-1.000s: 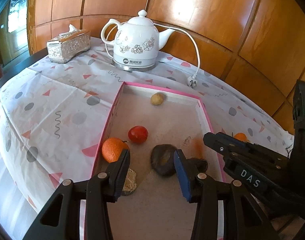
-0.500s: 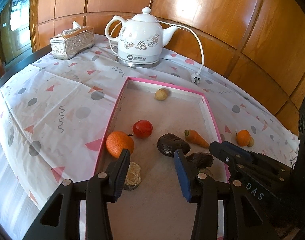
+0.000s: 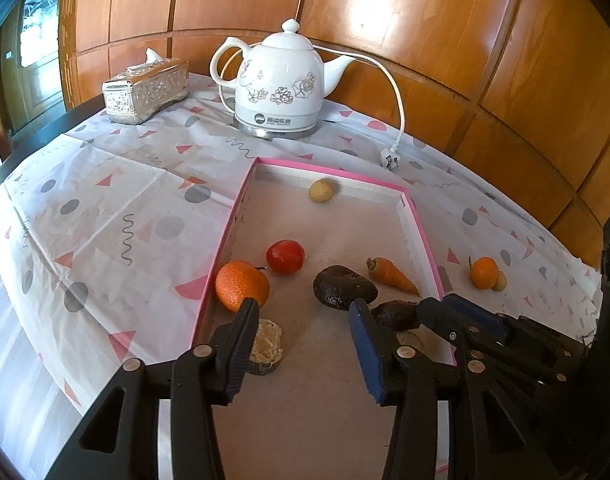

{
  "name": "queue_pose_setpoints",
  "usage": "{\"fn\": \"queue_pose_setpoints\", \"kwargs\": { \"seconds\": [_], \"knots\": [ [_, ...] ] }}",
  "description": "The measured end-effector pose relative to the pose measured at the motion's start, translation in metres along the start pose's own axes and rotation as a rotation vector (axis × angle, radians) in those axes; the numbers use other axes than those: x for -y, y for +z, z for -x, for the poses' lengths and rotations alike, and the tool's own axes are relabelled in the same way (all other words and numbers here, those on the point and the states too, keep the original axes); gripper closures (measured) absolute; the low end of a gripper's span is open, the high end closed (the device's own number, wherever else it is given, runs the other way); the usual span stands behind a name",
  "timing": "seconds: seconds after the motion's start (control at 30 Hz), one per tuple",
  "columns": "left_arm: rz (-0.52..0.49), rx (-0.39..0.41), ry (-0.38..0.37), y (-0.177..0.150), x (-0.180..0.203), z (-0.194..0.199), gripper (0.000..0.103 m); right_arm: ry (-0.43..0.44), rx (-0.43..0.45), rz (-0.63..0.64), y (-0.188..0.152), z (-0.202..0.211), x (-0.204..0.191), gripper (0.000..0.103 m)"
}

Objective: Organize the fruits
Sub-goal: 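Open both grippers to release the dark item and carrot in the tray, then move both open grippers back toward the orange and the yellow potato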

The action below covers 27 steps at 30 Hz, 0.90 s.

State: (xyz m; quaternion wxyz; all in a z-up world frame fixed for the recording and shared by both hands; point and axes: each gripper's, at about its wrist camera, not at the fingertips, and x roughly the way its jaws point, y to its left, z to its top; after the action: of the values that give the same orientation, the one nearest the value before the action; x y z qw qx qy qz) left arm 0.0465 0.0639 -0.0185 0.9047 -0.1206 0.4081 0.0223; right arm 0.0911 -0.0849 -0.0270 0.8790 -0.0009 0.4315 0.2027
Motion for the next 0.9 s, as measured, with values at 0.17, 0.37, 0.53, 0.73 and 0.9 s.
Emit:
{"fn": "queue_pose_setpoints", "kwargs": {
  "seconds": [0.17, 0.37, 0.53, 0.73, 0.9],
  "knots": [
    [-0.002, 0.011, 0.006, -0.002, 0.000, 0.004, 0.046, -0.012, 0.011, -0.007, -0.004, 0.006, 0.001, 0.077],
    [-0.018, 0.041, 0.019, -0.006, 0.004, 0.011, 0.035, -0.034, 0.048, -0.023, -0.009, 0.019, 0.004, 0.071],
    [-0.039, 0.051, 0.015, -0.012, 0.011, 0.014, 0.030, -0.077, 0.075, -0.037, -0.016, 0.027, 0.012, 0.068],
    [-0.098, 0.045, -0.006, -0.021, 0.030, 0.014, 0.030, -0.153, 0.100, -0.088, -0.029, 0.038, 0.037, 0.068],
    [-0.142, 0.041, -0.017, -0.027, 0.043, 0.013, 0.030, -0.213, 0.103, -0.162, -0.040, 0.046, 0.068, 0.068]
  ]
}}
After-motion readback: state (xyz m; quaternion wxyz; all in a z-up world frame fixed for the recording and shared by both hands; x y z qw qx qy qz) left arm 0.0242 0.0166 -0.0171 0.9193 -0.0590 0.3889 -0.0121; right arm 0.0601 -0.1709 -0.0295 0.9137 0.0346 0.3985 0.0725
